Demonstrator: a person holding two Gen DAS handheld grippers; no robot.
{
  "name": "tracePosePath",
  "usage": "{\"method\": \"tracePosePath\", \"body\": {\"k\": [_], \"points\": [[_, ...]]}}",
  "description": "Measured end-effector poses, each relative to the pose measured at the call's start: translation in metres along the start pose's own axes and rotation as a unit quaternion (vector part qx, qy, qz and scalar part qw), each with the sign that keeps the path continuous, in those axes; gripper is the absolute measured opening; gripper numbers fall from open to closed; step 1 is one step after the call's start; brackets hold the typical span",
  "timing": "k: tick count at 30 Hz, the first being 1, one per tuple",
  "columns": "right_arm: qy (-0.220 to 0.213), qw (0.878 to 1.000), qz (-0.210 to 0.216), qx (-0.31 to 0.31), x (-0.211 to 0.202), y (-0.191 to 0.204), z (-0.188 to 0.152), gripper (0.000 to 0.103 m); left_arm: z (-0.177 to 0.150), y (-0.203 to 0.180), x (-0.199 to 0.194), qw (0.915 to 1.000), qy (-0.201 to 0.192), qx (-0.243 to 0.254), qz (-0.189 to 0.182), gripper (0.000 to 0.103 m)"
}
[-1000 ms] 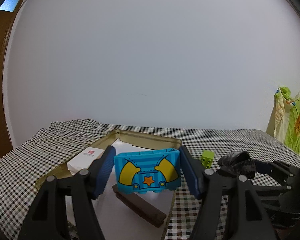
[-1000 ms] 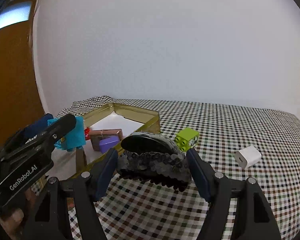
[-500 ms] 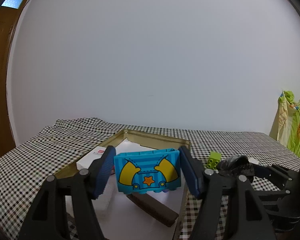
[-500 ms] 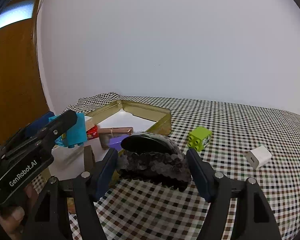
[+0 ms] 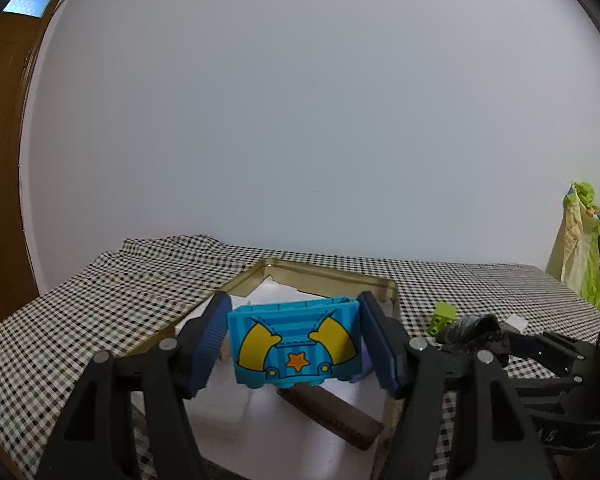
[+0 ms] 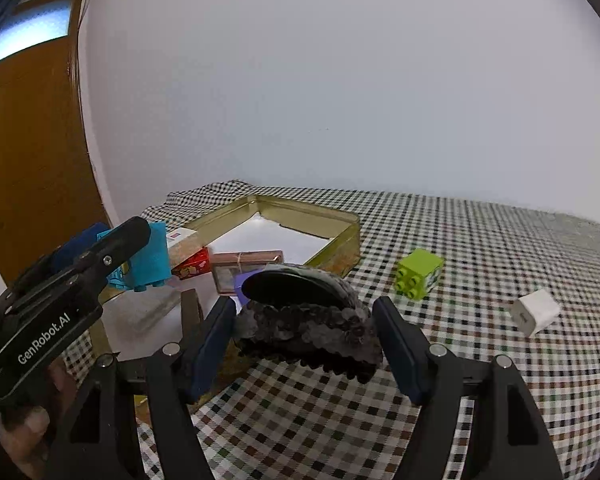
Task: Organize rigid objects
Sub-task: 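Lower the blue brick and speckled pouch into the tray and open both tools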
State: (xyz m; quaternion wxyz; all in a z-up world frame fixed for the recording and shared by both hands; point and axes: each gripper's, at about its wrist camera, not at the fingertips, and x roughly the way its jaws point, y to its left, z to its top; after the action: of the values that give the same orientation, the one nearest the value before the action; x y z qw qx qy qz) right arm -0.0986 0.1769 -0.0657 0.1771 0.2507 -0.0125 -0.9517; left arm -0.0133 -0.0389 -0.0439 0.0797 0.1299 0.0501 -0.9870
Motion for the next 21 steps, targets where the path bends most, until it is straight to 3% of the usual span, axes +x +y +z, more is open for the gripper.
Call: {"method": "tracePosePath", "body": {"k": [17,21], "points": [[0.009,0.999,0.035,-0.026,0.017,0.02,0.028,0.073,0.024,0.036,0.016,0.998,0.051,0.018,0.031,0.065],[0.022,0.998,0.047,-0.037,0.029,0.03,0.04,0.073,0.028,0.035,0.036,0.995,0.093,0.027,0.027,0.065]]}}
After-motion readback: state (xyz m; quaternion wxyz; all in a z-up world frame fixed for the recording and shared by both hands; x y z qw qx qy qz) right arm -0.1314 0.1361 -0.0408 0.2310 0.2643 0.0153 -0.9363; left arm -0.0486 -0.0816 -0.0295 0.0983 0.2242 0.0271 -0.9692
